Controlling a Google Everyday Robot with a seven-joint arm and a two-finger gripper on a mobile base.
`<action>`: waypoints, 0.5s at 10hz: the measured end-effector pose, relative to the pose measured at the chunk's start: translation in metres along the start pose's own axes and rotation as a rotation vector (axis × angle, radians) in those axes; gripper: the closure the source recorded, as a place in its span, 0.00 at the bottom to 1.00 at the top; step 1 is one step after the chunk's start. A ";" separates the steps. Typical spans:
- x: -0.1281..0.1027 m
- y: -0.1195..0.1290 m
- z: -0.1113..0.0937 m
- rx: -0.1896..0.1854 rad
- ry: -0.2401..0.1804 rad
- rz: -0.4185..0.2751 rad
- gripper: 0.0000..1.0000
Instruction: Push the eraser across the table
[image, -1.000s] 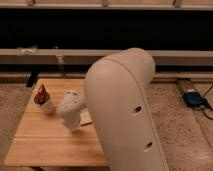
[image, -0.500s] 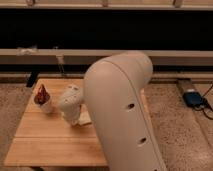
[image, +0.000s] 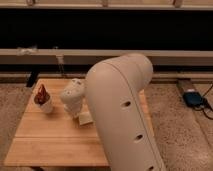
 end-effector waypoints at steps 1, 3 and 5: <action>0.010 -0.001 0.000 0.006 0.006 -0.005 1.00; 0.030 0.002 0.001 0.013 0.015 -0.009 1.00; 0.047 0.001 0.003 0.020 0.025 -0.019 1.00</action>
